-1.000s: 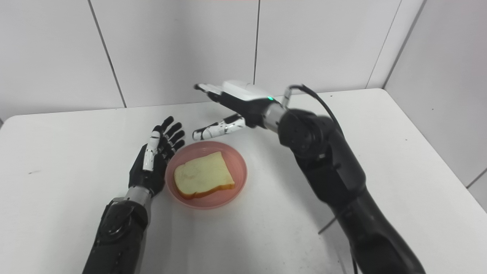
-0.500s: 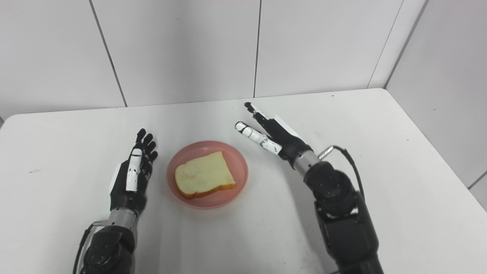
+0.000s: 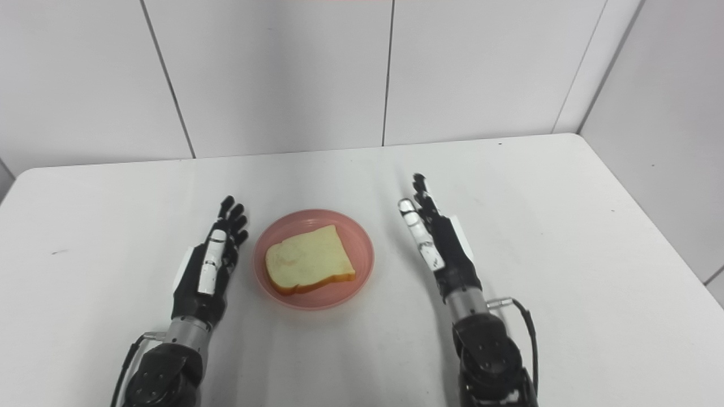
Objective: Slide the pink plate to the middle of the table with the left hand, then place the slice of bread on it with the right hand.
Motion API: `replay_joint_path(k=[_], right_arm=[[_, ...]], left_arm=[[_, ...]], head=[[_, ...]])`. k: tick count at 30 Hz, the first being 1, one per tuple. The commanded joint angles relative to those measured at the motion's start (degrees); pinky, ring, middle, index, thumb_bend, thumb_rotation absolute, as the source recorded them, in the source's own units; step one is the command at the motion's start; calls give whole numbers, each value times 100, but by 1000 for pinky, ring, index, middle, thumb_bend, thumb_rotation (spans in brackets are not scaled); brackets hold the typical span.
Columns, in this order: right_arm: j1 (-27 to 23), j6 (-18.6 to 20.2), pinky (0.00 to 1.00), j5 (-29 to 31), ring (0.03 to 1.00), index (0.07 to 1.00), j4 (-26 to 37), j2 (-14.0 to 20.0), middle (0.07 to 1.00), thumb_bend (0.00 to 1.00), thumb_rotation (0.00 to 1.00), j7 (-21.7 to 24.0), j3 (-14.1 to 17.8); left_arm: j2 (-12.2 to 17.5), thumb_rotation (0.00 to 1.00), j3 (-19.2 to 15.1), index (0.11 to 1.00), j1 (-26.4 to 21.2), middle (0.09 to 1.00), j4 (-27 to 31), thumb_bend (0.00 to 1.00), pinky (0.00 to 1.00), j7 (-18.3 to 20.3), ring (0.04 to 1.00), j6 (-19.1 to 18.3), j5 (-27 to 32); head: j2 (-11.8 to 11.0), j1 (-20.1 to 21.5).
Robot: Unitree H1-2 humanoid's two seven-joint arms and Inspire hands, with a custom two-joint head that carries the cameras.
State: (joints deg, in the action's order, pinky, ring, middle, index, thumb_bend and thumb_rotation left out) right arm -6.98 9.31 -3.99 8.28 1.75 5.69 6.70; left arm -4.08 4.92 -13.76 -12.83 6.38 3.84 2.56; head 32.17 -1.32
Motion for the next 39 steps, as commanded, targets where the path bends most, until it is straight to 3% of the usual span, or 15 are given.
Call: replay_joint_path(k=[1,4,13,18,27,34,38,39], right_arm=[[75,-331,1000,366,1000,1000,30,-155,1000,441,1000,-34,-9],[252,-303,1000,460,1000,1000,-44,-248,1000,400,1000,-93,-77],[528,-925,1000,1000,1000,1000,-687,-212,1000,318,1000,93,-224],[572,-822,1000,1170,1000,1000,-795,-137,1000,247,1000,177,-306],[554,-735,1000,1264,1000,1000,-877,-36,1000,235,1000,198,-415],[478,-923,1000,1279,1000,1000,-1156,-1,1000,250,1000,176,-392],[407,-1126,1000,1236,1000,1000,-1399,-21,1000,285,1000,121,-366],[389,-1066,1000,1256,1000,1000,-1403,-15,1000,286,1000,128,-366]], left_arm=[[23,1000,14,1000,351,1000,-151,529,1000,132,1000,-30,134],[49,1000,103,1000,467,1000,-136,526,1000,247,1000,-23,129],[84,1000,222,1000,511,1000,-278,525,1000,275,1000,173,-35],[88,1000,186,1000,468,1000,-483,525,1000,365,1000,217,90],[-30,1000,101,1000,363,1000,-803,508,1000,273,1000,324,3],[-154,1000,0,1000,281,1000,-1033,499,1000,136,1000,447,-22],[-143,1000,-55,1000,254,1000,-1071,504,1000,283,1000,314,191],[-89,1000,17,1000,241,1000,-1037,483,1000,169,1000,277,-28]], head=[[-13,-18],[-48,-82],[-150,-195],[-232,-172],[-320,-194],[-404,-245],[-446,-256],[-454,-255]])
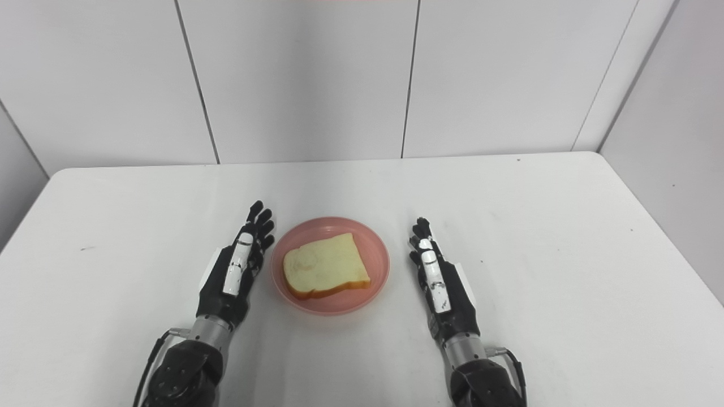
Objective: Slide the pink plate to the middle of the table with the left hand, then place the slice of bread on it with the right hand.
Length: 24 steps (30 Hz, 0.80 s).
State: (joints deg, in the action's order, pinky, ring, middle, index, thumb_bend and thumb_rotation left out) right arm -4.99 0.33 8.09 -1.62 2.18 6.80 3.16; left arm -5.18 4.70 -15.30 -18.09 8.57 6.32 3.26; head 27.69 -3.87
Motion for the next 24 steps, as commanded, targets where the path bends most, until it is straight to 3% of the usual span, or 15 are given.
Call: replay_joint_path(k=[1,5,6,7,10,13,14,24], right_arm=[[178,-121,1000,63,1000,1000,-411,-56,1000,285,1000,19,-14],[114,-227,1000,141,1000,1000,-568,-3,1000,278,1000,135,-12],[107,-212,1000,172,1000,1000,-580,0,1000,285,1000,149,-4],[106,-207,1000,199,1000,1000,-584,-11,1000,287,1000,138,12],[120,-210,1000,269,1000,1000,-542,-37,1000,279,1000,141,41],[106,-228,1000,286,1000,1000,-578,-15,1000,277,1000,150,42],[103,-304,1000,255,1000,1000,-616,-15,1000,278,1000,129,47],[94,-370,1000,350,1000,1000,-697,66,1000,320,1000,238,81]], left_arm=[[65,1000,99,1000,386,1000,-486,443,1000,-142,1000,7,-274],[56,1000,-23,1000,325,1000,-651,473,1000,79,1000,88,55],[297,1000,385,1000,284,1000,-568,434,972,-256,1000,-82,-900],[275,1000,364,1000,293,1000,-586,394,956,-395,1000,62,-975],[96,1000,61,1000,344,1000,-661,432,992,-141,1000,234,-191],[87,1000,-42,1000,297,1000,-677,462,1000,78,1000,57,53],[68,1000,-88,1000,283,1000,-724,457,1000,87,1000,149,132],[-24,1000,-93,1000,342,1000,-577,493,1000,-119,1000,-52,40]], head=[[-12,2],[-45,-17],[-45,-26],[-47,-24],[-34,32],[-20,45],[-19,47],[49,-114]])
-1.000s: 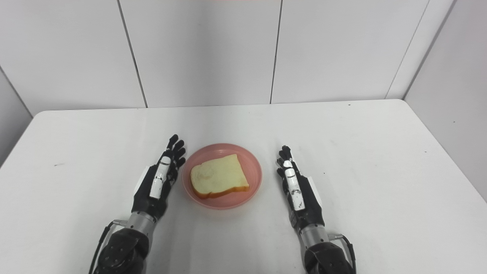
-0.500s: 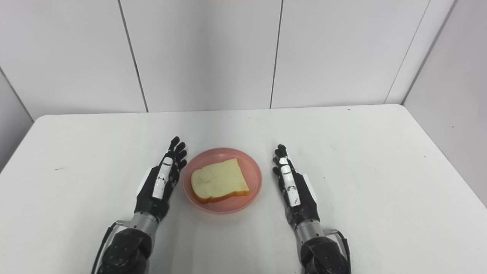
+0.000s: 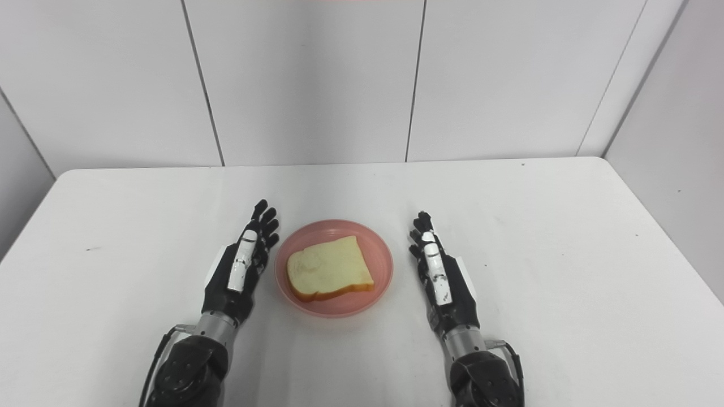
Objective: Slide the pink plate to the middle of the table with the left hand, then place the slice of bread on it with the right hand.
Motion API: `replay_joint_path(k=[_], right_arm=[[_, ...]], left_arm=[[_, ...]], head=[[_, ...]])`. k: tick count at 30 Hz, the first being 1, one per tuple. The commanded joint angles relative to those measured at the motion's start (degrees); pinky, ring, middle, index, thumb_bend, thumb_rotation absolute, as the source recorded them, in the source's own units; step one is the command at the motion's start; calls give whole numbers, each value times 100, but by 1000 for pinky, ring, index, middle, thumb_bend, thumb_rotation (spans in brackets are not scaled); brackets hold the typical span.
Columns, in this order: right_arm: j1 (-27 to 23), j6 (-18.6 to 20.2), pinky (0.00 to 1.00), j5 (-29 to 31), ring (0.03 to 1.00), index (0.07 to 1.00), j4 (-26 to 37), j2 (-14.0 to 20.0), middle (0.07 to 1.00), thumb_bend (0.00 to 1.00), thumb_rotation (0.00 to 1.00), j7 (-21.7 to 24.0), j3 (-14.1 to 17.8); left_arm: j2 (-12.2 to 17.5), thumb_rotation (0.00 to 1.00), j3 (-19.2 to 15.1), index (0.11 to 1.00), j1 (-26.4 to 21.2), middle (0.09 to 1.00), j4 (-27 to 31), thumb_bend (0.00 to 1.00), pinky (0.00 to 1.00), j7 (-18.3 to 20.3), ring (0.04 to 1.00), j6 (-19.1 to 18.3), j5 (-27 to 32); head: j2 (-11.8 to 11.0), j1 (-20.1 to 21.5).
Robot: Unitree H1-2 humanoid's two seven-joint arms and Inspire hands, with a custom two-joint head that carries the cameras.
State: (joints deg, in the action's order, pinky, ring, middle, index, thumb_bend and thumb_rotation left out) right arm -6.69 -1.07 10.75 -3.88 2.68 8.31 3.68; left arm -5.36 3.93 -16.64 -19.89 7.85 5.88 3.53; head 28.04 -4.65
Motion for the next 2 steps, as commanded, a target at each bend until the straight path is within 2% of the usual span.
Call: replay_joint_path(k=[1,2], right_arm=[[266,-174,1000,121,1000,1000,-439,20,1000,321,1000,95,41],[270,-122,1000,191,1000,1000,-411,15,1000,319,1000,113,58]], left_arm=[[-30,1000,-44,1000,473,1000,-400,496,1000,-75,1000,14,37],[-53,1000,-76,1000,460,1000,-424,487,1000,-89,1000,71,73]], head=[[15,-37],[21,-47]])
